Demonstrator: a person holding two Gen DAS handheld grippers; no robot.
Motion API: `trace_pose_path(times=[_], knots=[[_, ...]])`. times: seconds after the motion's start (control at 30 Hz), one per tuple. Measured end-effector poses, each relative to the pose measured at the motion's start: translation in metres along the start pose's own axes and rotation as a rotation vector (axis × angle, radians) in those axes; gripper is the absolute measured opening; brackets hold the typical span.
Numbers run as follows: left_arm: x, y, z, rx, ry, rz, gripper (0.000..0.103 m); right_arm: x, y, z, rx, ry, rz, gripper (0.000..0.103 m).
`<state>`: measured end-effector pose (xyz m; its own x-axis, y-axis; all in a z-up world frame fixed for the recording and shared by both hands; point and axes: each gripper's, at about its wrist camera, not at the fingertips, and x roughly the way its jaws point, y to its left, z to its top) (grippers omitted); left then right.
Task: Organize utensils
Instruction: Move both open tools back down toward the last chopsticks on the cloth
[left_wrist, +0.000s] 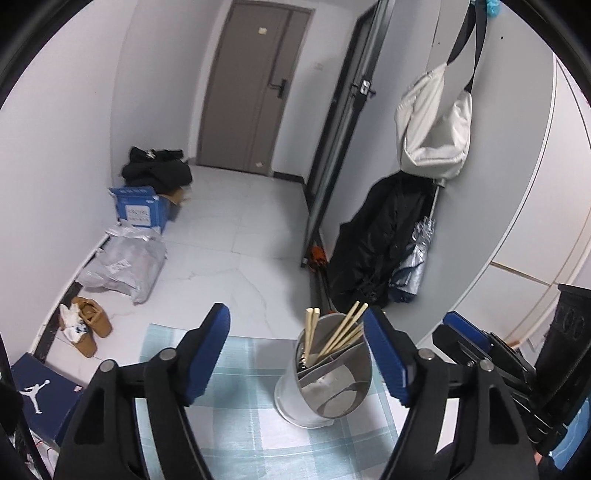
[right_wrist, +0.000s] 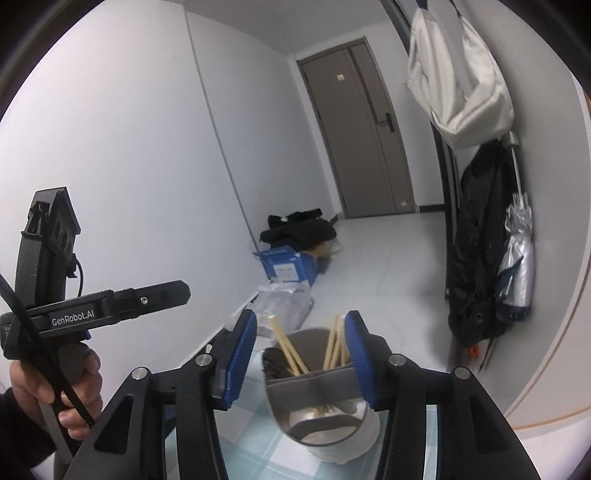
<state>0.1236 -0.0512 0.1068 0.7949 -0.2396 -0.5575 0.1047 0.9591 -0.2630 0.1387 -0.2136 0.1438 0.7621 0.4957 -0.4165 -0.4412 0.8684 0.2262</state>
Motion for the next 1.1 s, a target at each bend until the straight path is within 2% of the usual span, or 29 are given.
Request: trace_pose_path(times=[0.07,0.2,0.47,0.67,0.73,0.87,1.1], knots=[[-0.009,0.002,0.000,-0.015,-0.018,0.011,0.076,-0.005,0.007,0.000,-0.010,-0.010,0.003,0.054],[-0.026,0.004,-0.004,-0.009,-0.075,0.059,0.088,-0.017,0.023,-0.001,-0.034,-0.035,0.013,0.060],[-0.052,0.014,-0.014,-0.039,-0.140,0.094,0.100,-0.034,0.046,-0.009,-0.064,-0.065,0.011,0.071],[-0.067,0.017,-0.027,-0.029,-0.187,0.129,0.102,-0.043,0.061,-0.021,-0.075,-0.072,0.010,0.077],[-0.071,0.020,-0.033,-0.030,-0.194,0.139,0.102,-0.045,0.064,-0.025,-0.078,-0.074,0.007,0.082],[-0.077,0.027,-0.045,-0.041,-0.210,0.164,0.102,-0.048,0.072,-0.037,-0.083,-0.077,0.008,0.084],[-0.078,0.046,-0.070,-0.071,-0.199,0.208,0.102,-0.044,0.083,-0.060,-0.091,-0.052,0.005,0.089]])
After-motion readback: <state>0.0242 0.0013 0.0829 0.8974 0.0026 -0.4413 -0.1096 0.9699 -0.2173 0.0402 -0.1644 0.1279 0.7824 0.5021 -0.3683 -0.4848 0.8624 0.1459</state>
